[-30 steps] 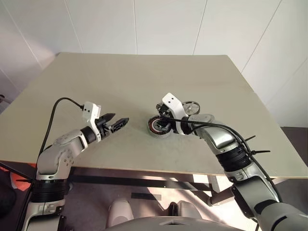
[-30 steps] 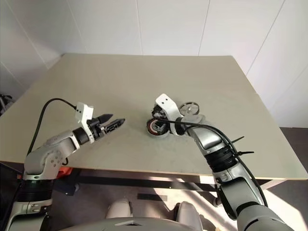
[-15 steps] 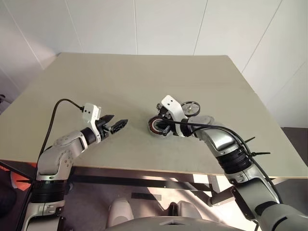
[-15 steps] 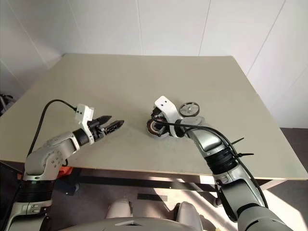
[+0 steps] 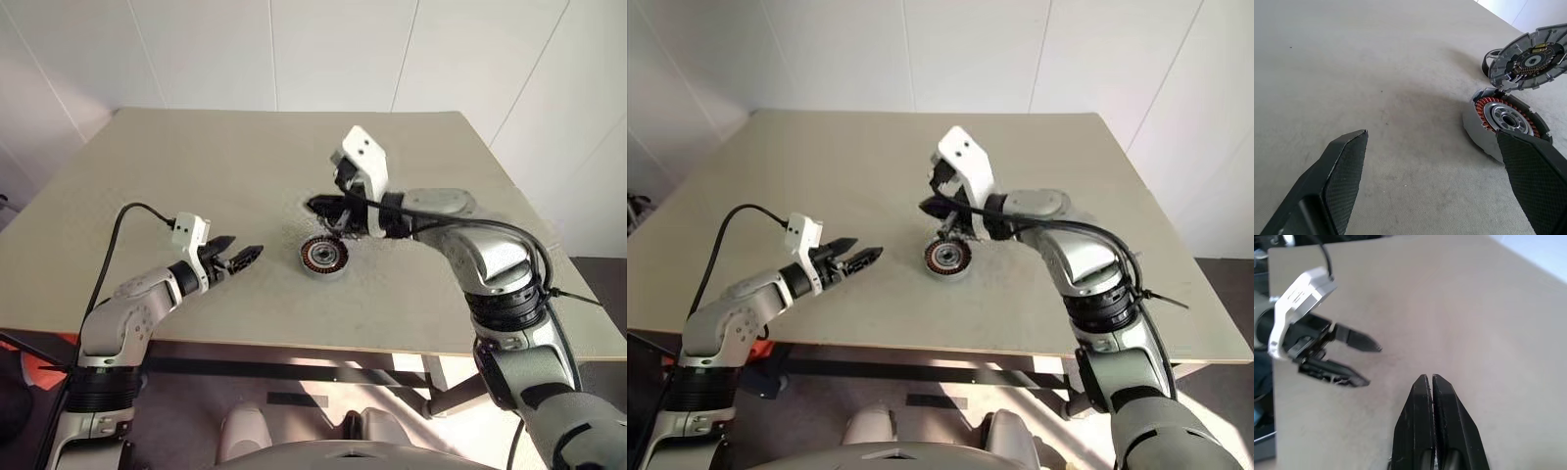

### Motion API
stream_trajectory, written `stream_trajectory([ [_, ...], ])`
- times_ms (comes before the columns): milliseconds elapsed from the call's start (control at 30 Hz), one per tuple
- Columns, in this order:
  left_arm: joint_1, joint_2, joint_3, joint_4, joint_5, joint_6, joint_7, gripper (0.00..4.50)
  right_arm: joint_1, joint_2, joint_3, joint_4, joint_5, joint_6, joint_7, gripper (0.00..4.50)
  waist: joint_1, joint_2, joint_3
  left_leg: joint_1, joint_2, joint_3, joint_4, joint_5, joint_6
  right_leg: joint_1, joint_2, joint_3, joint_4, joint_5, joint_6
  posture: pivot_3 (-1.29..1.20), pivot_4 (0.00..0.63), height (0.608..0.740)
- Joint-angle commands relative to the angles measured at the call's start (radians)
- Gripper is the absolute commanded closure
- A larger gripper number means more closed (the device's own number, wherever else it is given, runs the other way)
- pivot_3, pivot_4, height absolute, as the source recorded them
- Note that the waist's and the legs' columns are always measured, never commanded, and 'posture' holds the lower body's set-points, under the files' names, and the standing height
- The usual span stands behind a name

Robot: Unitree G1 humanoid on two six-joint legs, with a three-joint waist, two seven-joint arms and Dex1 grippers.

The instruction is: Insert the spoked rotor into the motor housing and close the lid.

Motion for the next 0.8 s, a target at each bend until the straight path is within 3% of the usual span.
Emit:
stream_trajectory([
  [33, -0.018, 0.001, 0.004, -0.013, 0.001, -0.014, 0.002, 0.07, -0.034, -0.056, -0.019, 0.214, -0.106, -0.143, -0.055, 4.38, 0.004, -0.003, -0.001, 0.0, 0.0, 0.0, 0.0, 0.0, 0.0, 0.001, 0.0, 0.0, -0.001, 0.0, 0.001, 0.0, 0.0, 0.74],
  [167, -0.021, -0.001, 0.0, -0.009, 0.004, -0.016, 0.004, 0.07, -0.104, -0.064, -0.11, 0.58, -0.165, -0.23, -0.198, 3.52, 0.0, -0.003, -0.001, -0.001, -0.001, 0.0, 0.001, 0.0, 0.0, 0.0, 0.0, -0.001, -0.001, 0.002, -0.003, 0.0, 0.0, 0.74],
  [367, -0.012, 0.0, 0.001, -0.011, 0.006, -0.017, 0.006, 0.07, -0.215, -0.012, -0.372, 0.783, -0.043, -0.107, -0.338, 3.52, -0.011, 0.001, 0.001, -0.013, -0.001, 0.001, 0.001, 0.002, -0.003, -0.013, 0.001, -0.002, 0.002, 0.002, -0.003, 0.0, 0.0, 0.74],
  [567, 0.002, 0.001, -0.001, -0.022, 0.007, -0.017, 0.007, 0.07, -0.27, -0.035, -0.67, 0.953, 0.092, 0.114, -0.493, 3.52, -0.006, 0.001, 0.001, -0.014, -0.001, 0.001, 0.001, 0.001, -0.002, -0.013, 0.001, -0.003, 0.001, 0.002, -0.004, 0.0, 0.0, 0.74],
  [800, 0.007, 0.007, -0.007, -0.022, 0.011, -0.015, 0.0, 0.07, -0.207, -0.043, -0.838, 0.982, 0.159, 0.261, -0.596, 3.52, 0.001, 0.001, 0.001, -0.012, -0.001, 0.001, 0.003, 0.002, -0.004, -0.013, 0.0, -0.003, 0.004, 0.002, -0.004, 0.0, 0.0, 0.74],
])
